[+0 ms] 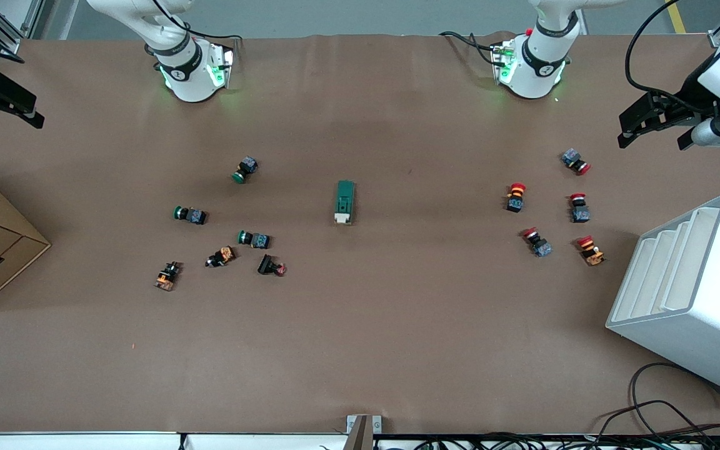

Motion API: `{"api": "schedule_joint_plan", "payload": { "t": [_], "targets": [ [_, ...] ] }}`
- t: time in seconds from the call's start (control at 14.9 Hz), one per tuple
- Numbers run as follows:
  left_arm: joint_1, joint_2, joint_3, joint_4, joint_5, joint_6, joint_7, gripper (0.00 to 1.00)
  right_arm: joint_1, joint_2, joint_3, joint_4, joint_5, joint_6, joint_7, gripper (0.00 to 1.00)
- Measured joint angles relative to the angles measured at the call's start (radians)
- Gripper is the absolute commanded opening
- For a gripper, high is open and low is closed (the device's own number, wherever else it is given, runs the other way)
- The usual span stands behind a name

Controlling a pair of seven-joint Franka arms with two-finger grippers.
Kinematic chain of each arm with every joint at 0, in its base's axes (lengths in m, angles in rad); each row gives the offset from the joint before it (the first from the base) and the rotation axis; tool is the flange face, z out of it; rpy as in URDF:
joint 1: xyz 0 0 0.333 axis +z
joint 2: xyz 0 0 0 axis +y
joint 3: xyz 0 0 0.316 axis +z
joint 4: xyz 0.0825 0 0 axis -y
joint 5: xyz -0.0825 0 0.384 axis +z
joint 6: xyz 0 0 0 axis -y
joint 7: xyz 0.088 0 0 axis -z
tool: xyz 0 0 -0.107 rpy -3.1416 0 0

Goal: Close load switch with both arms

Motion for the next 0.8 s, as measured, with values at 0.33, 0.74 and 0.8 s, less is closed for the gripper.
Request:
{"api": "schedule_joint_plan", "payload": {
  "t": [0.33, 0.74, 0.8],
  "targets": [
    [-0.001, 0.000, -0.001, 0.006, 0.009, 0.000, 0.004, 1.00, 0.000, 0.016, 0.000, -0.018, 0.000, -0.018, 0.000, 1.00],
    [0.002, 0.000, 0.002, 0.006, 0.012, 0.000, 0.004, 1.00, -0.003, -0.024, -0.002, -0.086, 0.000, 0.019, 0.000, 1.00],
    [0.003, 0.000, 0.002, 0.006, 0.012, 0.000, 0.004, 1.00, -0.003, -0.033, -0.002, -0.094, 0.000, 0.025, 0.000, 1.00]
  ]
}}
